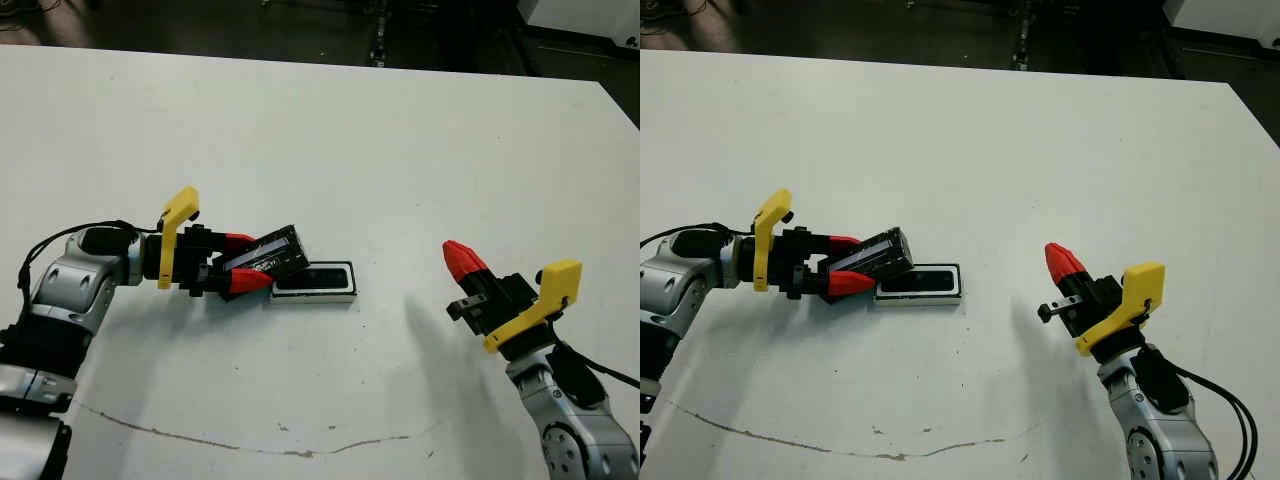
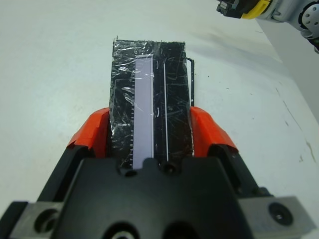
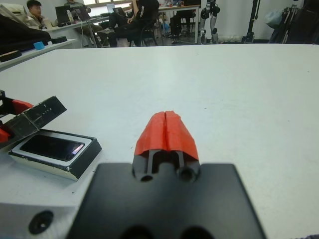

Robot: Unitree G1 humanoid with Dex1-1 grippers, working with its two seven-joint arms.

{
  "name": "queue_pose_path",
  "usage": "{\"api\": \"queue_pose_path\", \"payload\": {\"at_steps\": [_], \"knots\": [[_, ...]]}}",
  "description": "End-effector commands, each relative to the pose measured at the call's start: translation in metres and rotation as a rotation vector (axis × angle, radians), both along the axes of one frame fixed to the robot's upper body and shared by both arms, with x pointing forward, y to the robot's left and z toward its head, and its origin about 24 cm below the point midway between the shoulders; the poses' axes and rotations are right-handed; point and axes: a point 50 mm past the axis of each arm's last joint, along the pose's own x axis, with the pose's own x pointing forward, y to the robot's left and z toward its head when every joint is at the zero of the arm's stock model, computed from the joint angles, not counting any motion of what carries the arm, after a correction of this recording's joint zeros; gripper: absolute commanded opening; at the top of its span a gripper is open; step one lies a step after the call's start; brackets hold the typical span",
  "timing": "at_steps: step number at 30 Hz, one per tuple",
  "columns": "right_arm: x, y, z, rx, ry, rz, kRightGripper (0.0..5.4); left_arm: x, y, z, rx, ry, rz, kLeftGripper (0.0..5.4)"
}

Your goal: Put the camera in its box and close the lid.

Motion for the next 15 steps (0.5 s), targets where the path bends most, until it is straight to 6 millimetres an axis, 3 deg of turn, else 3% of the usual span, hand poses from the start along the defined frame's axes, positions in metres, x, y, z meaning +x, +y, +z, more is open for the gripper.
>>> {"api": "queue_pose_path", "payload": {"at_steps": [1,15], "knots": [[-0.001,-0.003,-0.001,-0.016,0.018,-0.006,0.00,-0.001,-0.003,-0.011,0.011,0.045,-0.019,3.16],[-0.001,-0.003,-0.002,-0.015,0.020,-0.011,0.00,-0.006,-0.014,-0.017,0.029,0.024,-0.090,3.16]]}}
